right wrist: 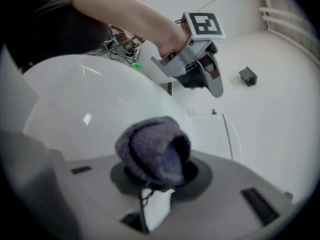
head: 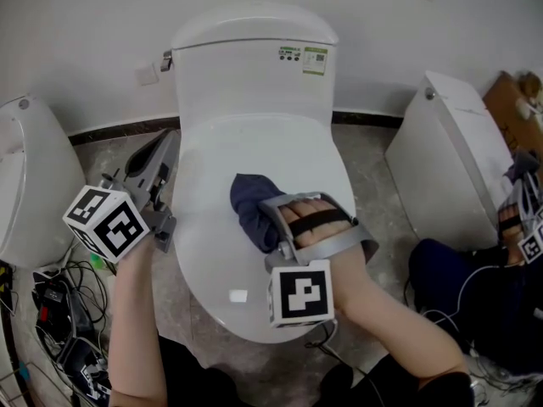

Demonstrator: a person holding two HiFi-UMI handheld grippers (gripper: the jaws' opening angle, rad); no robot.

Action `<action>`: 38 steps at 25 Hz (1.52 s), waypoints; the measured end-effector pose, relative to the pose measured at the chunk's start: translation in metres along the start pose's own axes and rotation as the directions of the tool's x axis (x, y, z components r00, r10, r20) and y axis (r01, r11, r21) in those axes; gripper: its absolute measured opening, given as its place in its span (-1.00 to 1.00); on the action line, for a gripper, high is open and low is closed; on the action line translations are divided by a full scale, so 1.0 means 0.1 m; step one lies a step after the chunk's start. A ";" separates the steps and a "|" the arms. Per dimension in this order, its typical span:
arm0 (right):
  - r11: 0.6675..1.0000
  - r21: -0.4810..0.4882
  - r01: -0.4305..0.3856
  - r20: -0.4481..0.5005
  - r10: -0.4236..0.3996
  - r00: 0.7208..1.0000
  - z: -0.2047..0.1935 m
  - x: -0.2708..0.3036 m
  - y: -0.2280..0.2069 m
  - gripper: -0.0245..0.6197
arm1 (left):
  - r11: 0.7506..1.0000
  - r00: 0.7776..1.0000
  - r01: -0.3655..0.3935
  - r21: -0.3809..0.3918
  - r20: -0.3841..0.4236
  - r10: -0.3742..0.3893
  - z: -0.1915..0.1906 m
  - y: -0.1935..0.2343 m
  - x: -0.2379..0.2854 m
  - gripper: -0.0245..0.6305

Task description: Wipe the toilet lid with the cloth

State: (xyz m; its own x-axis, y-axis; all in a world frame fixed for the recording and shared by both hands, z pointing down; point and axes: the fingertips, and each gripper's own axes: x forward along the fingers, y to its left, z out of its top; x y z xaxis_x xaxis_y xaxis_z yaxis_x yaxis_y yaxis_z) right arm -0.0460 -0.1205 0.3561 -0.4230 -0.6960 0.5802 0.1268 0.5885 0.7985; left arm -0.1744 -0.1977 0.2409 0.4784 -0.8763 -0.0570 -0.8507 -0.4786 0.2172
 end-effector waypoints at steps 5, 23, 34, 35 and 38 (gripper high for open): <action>1.000 0.022 -0.003 -0.036 0.004 0.999 -0.31 -0.06 0.02 -0.62 | 1.000 1.000 0.010 0.003 -0.003 -0.010 -0.03 -0.08 0.05 -0.90; 0.996 0.090 0.011 -0.122 0.000 0.992 -1.09 -0.24 0.10 -0.62 | 0.998 0.997 0.063 0.017 -0.040 -0.063 -0.18 -0.36 0.19 -0.90; 0.996 0.088 0.028 -0.172 -0.012 0.985 -1.46 -0.27 0.08 -0.63 | 0.997 0.996 0.073 0.012 -0.042 -0.073 -0.20 -0.38 0.23 -0.90; 0.996 0.088 0.027 -0.176 -0.011 0.984 -1.49 -0.28 0.07 -0.63 | 0.997 0.997 0.072 0.012 -0.043 -0.072 -0.21 -0.38 0.23 -0.90; 0.996 0.090 0.027 -0.177 -0.011 0.984 -1.54 -0.28 0.07 -0.63 | 0.998 0.997 0.069 0.010 -0.040 -0.068 -0.20 -0.36 0.23 -0.90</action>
State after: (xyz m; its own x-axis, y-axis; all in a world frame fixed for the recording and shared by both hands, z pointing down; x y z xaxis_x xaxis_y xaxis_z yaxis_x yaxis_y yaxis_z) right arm 0.1049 -0.1601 0.3699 -0.2588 -0.7643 0.5907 0.0343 0.6039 0.7964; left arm -0.1279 -0.1994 0.2515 0.5437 -0.8386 -0.0326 -0.8179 -0.5382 0.2034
